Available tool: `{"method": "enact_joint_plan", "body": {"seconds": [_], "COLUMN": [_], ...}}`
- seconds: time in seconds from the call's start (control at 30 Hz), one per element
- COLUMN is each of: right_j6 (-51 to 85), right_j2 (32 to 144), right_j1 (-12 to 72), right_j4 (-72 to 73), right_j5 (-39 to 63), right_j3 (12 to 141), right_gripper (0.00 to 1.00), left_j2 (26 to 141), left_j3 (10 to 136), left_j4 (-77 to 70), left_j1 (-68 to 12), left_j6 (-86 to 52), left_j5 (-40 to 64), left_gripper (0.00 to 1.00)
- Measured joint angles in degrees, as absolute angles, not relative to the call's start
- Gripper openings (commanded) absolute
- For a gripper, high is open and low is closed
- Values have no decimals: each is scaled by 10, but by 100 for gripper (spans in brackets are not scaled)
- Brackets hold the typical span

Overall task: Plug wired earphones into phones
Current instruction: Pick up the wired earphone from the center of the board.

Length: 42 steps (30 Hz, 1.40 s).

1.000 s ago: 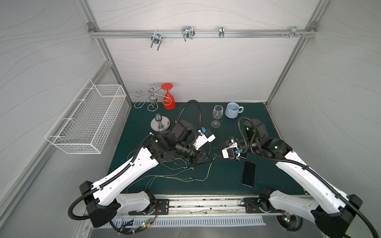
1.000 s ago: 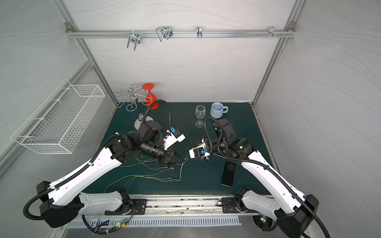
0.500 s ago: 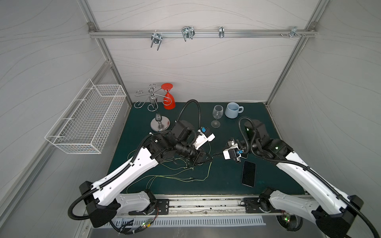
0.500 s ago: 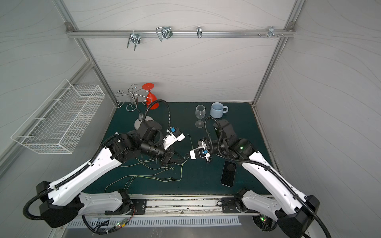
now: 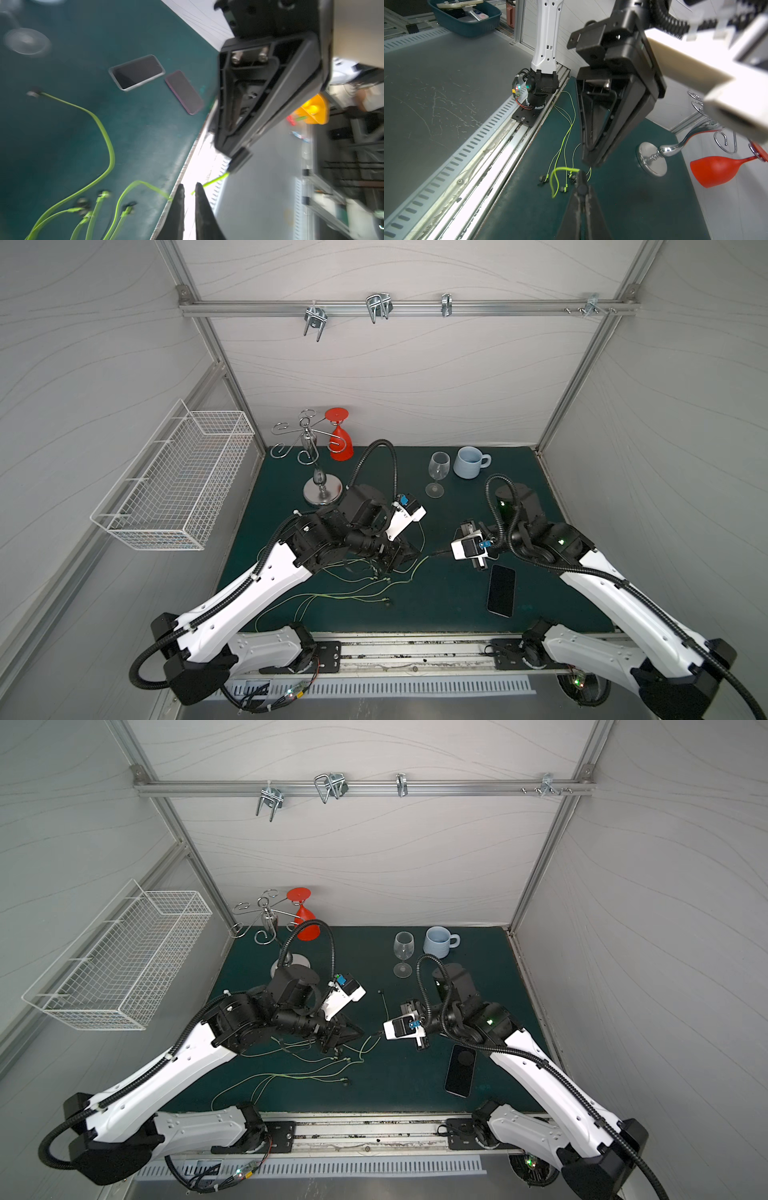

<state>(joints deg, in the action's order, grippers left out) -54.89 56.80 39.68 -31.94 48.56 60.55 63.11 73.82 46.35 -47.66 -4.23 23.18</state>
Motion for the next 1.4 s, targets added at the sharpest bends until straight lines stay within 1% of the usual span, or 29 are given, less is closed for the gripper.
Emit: {"method": "enact_joint_plan", "body": {"seconds": [0.1,0.2,0.3,0.43,0.6,0.73,0.77,1.07,1.13,1.23,1.3,1.4], "right_j6": [-502,-455,-419,-394,-383,-374,-373,-364,-364,-364,-364,-364], "right_j2": [543,525,515,510,509,510,511,518,518,519,519,519], "right_j1": [397,397,398,403,409,413,415,425,426,428,428,428], "right_j4": [-314,-307,-300,-295,-295,-292,-291,-279,-278,-279,-279,-279], "right_j5": [473,462,452,436,422,419,419,420,420,423,425,425], "right_j3": [587,576,573,573,573,573,573,573,573,573,573,573], "right_gripper": [0,0,0,0,0,0,0,0,0,0,0,0], "left_j2": [557,484,453,477,513,532,536,557,557,557,557,559], "left_j3": [682,603,561,569,575,583,585,591,591,591,591,591], "left_j4": [409,328,275,245,236,234,232,215,215,215,215,215], "left_j1": [-476,-476,-477,-486,-529,-551,-553,-565,-566,-567,-568,-568], "left_j6": [-7,31,62,93,141,168,174,216,225,234,240,247], "left_j5": [203,206,219,227,226,223,219,194,188,183,183,183], "left_gripper": [37,33,30,29,29,27,25,21,17,16,14,15]}}
